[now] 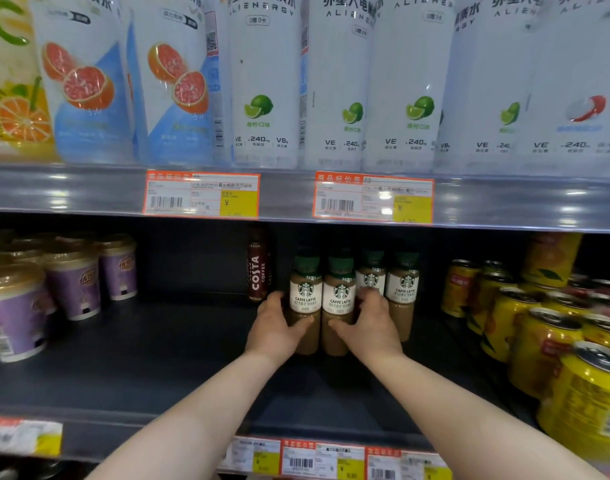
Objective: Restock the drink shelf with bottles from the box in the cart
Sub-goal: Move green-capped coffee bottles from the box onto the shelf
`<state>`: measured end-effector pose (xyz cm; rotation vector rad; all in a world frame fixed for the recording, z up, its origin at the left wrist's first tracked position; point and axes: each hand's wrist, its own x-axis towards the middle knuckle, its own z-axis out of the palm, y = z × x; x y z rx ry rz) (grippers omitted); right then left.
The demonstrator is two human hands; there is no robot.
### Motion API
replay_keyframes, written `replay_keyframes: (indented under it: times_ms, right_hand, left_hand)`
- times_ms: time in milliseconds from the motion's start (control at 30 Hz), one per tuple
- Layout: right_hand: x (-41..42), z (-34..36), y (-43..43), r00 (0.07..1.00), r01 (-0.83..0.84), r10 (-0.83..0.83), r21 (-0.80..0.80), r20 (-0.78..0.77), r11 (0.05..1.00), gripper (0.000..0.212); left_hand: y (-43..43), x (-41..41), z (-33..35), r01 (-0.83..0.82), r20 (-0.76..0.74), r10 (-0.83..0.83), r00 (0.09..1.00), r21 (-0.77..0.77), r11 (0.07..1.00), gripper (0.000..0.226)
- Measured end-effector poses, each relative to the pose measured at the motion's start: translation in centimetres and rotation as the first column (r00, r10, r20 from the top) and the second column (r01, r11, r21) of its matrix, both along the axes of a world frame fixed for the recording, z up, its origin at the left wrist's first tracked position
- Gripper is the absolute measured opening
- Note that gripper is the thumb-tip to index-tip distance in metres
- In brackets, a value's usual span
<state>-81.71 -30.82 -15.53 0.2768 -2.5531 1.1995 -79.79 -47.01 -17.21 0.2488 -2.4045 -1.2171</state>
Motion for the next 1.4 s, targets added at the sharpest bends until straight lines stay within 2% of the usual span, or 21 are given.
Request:
replay_keyframes:
  times_ms: [100,200,300,400,467,600,733,933,1167,1400]
  right_hand:
    - [0.9,1.4,0.0,0.983,-0.019,0.053,0.19,-0.178,0.982,0.056]
    - [1.7,2.4,-0.6,0.938,-0.073,0.214,0.45,-0.272,0.89,0.054]
    - [2.5,2.5,-2.1,0.897,-0.168,0.38,0.619,-0.228,0.767,0.061]
    - [3.3,2.2,-4.2,0.858,-0.289,0.494,0.661,-0.142,0.693,0.065]
    - [4.0,1.8,-5.8,0.822,-0.358,0.56,0.671,-0.102,0.649,0.065]
    - [6.3,1.2,-9.7,0.728,-0.477,0.681,0.656,-0.079,0.585,0.062]
    - [9.7,0.3,-13.6,0.633,-0.565,0.772,0.646,-0.058,0.512,0.059]
    - [15.4,-1.2,-19.5,0.512,-0.628,0.858,0.665,-0.038,0.404,0.059]
    - [24.0,-3.5,-28.2,0.468,-0.637,0.883,0.708,0.043,0.303,0.055]
    - [35.7,-6.8,-38.9,0.38,-0.683,0.916,0.708,0.131,0.182,0.055]
  left_hand:
    - [-0.8,1.2,0.3,-0.052,0.041,0.06,0.997,-0.171,0.984,0.072]
    - [-1.8,2.8,1.0,-0.099,0.062,0.141,0.988,-0.441,0.892,0.068]
    - [-2.9,5.0,1.5,-0.167,0.007,0.229,0.973,-0.662,0.73,0.066]
    - [-4.3,8.0,1.3,-0.257,-0.069,0.316,0.946,-0.756,0.603,0.069]
    - [-5.4,10.3,1.1,-0.299,-0.082,0.378,0.922,-0.771,0.563,0.069]
    - [-8.0,15.2,0.5,-0.328,0.008,0.542,0.84,-0.788,0.521,0.069]
    - [-10.4,20.8,-0.6,-0.364,0.036,0.653,0.757,-0.806,0.466,0.069]
    - [-14.9,28.9,-2.8,-0.397,0.126,0.752,0.647,-0.786,0.474,0.066]
    - [-22.8,39.4,-6.6,-0.393,0.224,0.782,0.582,-0.765,0.511,0.063]
    - [-31.1,53.1,-9.1,-0.438,0.321,0.804,0.501,-0.708,0.555,0.067]
